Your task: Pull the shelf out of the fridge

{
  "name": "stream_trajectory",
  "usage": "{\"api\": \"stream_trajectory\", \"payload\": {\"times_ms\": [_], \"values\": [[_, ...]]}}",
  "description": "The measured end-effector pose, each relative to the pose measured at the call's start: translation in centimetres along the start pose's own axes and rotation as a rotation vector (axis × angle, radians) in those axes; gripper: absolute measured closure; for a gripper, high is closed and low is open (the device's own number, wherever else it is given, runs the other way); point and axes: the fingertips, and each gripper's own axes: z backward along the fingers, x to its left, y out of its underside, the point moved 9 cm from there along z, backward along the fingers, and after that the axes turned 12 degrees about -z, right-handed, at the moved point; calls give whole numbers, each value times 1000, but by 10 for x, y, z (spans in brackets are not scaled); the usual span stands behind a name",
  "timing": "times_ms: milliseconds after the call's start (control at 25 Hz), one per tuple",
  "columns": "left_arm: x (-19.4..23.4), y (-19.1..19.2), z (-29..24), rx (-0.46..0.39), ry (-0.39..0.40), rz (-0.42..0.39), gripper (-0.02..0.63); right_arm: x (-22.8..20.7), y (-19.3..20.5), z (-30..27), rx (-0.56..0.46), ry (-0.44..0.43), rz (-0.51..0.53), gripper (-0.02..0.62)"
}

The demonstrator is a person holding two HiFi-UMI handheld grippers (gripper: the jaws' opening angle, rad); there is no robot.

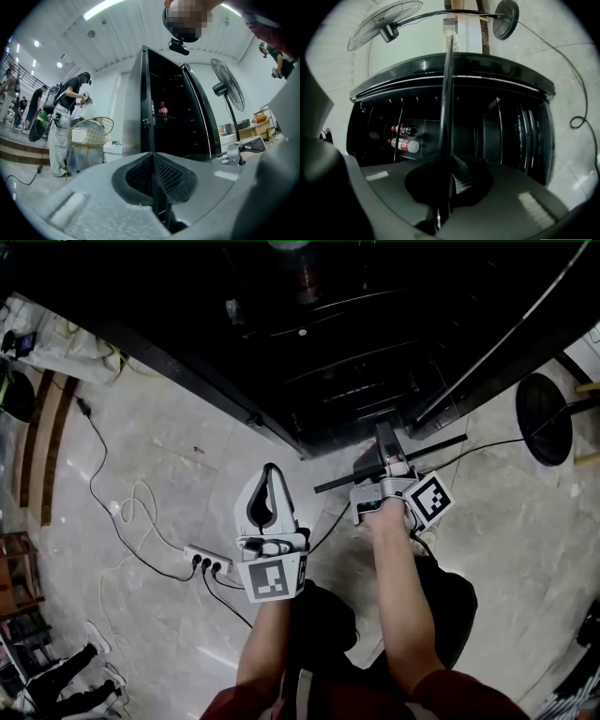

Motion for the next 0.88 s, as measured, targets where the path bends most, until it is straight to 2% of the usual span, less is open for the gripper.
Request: {"api": "stream_trajectory", "payload": {"times_ms": [120,280,440,640,880], "values": [[1,-13,5,26,6,30,606,10,2,14,-22,42,3,588],[7,-39,19,56,-3,34,606,33,8,34,-1,78,37,589],[13,-71,36,88,-10,51,606,63,14,63,-13,101,11,589],[20,-129,55,104,2,50,606,111,24,99,-26,163,18,589],[40,-216,76,117,19,47,606,192,41,136,-33,184,16,589]]}}
